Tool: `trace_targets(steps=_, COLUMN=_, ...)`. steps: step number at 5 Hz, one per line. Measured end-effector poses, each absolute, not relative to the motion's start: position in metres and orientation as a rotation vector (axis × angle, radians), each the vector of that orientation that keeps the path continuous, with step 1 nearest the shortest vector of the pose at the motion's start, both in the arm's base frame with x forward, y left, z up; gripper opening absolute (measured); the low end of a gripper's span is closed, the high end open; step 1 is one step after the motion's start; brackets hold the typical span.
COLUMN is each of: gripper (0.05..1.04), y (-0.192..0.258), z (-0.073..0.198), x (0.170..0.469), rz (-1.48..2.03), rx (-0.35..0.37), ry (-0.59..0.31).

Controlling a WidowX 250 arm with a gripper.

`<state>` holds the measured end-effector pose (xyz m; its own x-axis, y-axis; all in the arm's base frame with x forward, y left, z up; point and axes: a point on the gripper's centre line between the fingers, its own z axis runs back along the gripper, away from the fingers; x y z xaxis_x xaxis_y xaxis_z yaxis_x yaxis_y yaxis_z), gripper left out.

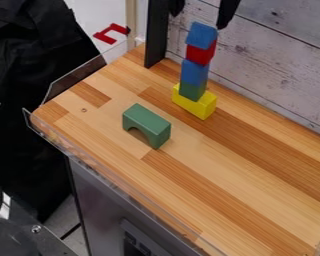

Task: Move the blue cube on the block and put it on the table

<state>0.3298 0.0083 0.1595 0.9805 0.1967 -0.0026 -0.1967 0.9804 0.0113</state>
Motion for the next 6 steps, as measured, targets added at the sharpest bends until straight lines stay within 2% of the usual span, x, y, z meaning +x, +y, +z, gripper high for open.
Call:
trace_targets(steps=1, gripper=1.000, y=0.008, z=0.151, x=0.330, rz=0.201, rx=0.013, ry=0.031)
trace_targets(steps=3, gripper=1.000, y=0.007, z=0.151, x=0.332, rz=0.196, rx=0.005, ry=0.027)
trace_targets(steps=5, gripper=1.000, y=0.008, z=0.135, x=0.337, rz=0.197, rx=-0.015, ry=0.050)
trace_targets(steps=6, gripper=0.972, y=0.009, z=0.129, x=0.338, rz=0.195, rx=-0.019, ry=0.064)
